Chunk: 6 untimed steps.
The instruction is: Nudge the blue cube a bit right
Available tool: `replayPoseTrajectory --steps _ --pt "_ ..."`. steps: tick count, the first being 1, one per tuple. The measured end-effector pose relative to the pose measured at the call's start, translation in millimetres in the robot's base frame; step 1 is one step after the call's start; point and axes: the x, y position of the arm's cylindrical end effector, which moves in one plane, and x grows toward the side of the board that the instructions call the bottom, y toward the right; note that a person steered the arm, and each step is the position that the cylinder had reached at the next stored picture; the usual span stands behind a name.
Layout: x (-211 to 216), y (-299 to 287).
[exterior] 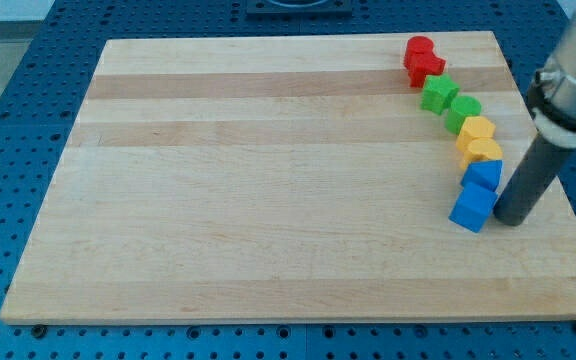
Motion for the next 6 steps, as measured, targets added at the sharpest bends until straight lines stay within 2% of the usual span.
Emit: replayPoseTrajectory --steps 1,2,3,4,5,6 --pt "14 -59" --pt "-12 -140" --pt "-28 -183" --pt "14 -166" --pt "29 -112" --pt "0 -78"
